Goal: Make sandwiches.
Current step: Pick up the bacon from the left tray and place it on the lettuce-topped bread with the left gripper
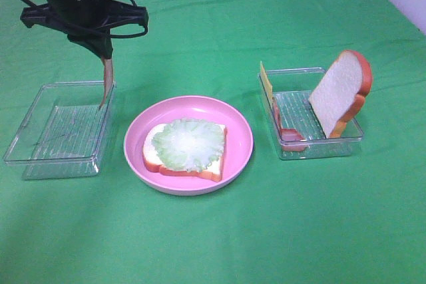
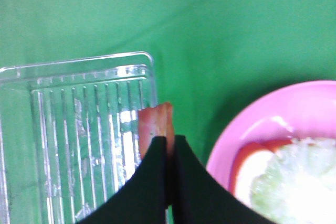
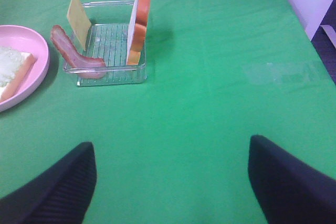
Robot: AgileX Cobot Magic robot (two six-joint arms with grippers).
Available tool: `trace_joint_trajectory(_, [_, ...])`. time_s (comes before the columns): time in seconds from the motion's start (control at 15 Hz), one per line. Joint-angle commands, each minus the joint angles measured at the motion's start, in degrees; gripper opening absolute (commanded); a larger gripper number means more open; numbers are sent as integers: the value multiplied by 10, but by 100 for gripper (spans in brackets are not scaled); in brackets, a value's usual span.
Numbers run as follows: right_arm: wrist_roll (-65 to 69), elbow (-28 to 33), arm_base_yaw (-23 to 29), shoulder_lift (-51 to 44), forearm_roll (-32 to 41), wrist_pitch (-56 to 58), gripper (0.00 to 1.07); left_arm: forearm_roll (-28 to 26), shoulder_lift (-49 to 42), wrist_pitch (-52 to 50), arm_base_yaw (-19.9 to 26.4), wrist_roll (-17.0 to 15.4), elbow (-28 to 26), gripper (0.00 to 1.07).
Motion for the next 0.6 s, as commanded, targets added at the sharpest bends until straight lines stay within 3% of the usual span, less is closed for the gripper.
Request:
trace_joint_trajectory(0.07, [-6,1,-3,-6,-2,-6,76,-100,-14,-9,-1,49,-1,0])
trace_joint_trajectory(0.2, [-6,1,-3,-6,-2,-6,76,-216,-7,-14,-9,113,-1,0])
trace_joint_trajectory(0.33, [-6,1,-3,-6,-2,-6,76,-284,10,-22,-44,167,-1,0])
trace_joint_trajectory(0.6, [-6,1,-3,-6,-2,-6,76,-305,42,-44,-100,178,-1,0])
